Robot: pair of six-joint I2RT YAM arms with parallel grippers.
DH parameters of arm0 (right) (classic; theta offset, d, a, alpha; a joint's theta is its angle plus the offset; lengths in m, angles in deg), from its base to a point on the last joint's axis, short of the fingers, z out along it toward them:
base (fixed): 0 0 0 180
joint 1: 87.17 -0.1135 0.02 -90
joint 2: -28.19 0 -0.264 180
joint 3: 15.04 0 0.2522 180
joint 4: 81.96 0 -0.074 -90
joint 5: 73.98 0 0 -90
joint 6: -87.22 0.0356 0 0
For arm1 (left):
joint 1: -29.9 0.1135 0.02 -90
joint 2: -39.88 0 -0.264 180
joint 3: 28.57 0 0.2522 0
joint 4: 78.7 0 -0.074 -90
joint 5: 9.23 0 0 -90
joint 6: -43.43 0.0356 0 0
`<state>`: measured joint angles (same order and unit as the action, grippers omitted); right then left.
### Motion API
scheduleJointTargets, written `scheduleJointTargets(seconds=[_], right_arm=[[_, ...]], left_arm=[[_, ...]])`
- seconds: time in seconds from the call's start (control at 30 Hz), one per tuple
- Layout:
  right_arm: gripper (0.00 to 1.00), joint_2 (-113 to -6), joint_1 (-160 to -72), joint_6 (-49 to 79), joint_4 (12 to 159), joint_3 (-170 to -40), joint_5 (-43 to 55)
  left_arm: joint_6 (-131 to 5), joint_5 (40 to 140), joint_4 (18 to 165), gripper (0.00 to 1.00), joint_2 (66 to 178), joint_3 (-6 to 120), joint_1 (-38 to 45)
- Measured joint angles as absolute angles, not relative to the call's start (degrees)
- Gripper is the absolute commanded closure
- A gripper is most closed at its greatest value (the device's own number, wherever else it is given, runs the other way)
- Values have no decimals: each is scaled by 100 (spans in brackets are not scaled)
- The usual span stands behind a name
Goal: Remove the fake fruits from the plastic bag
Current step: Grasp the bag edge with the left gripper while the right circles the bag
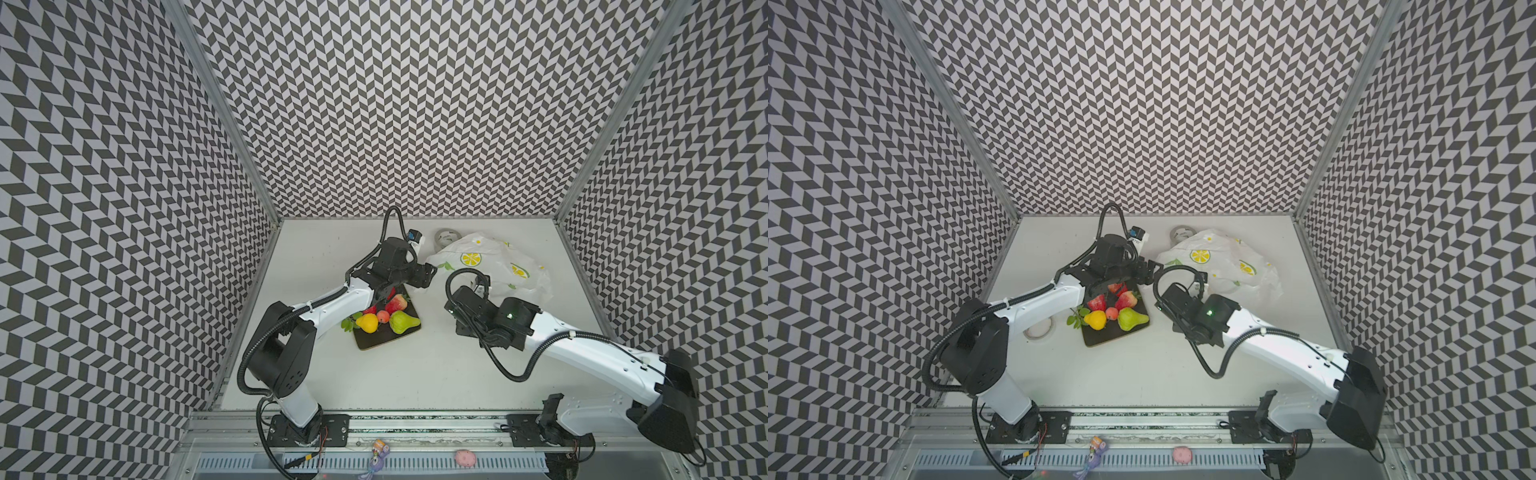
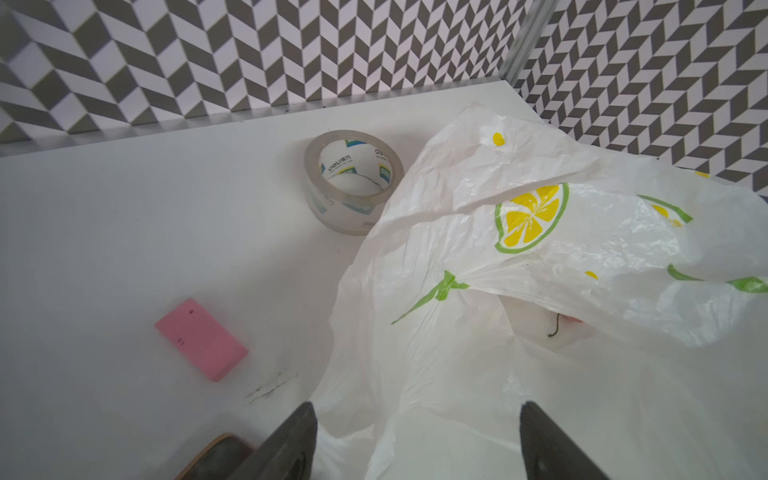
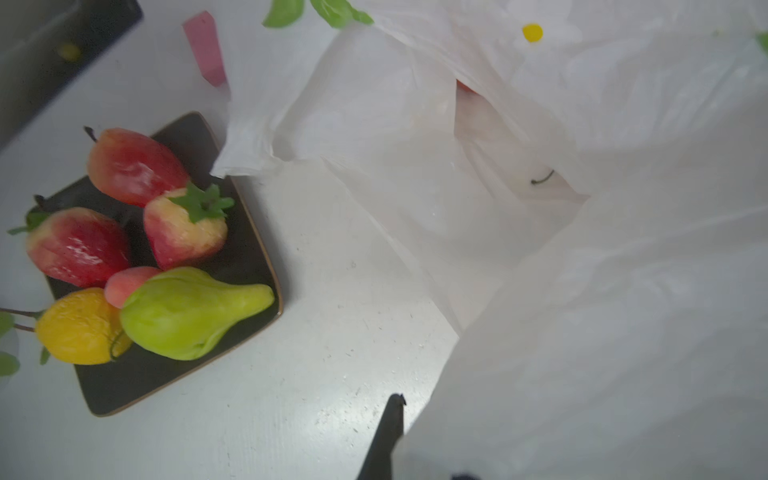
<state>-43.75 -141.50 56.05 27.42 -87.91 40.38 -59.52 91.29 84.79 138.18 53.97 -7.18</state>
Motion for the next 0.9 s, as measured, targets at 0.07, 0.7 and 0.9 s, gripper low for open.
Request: scheduleJointTargets(seconds=[0.07, 0.7, 0.9], right_arm=[[87, -3853, -14150, 5810, 2641, -8258, 3882], [32, -1575, -13074, 7032, 1728, -7189, 3574], [31, -1691, -13057, 6580, 1332, -9056, 4383]], left_arm=[[-5934, 9173, 8458, 22, 14074, 5558, -902], [-5624, 8998, 8114, 95, 15422, 6221, -1363], [-5821, 9250, 8348, 100, 15217, 6059, -1363]])
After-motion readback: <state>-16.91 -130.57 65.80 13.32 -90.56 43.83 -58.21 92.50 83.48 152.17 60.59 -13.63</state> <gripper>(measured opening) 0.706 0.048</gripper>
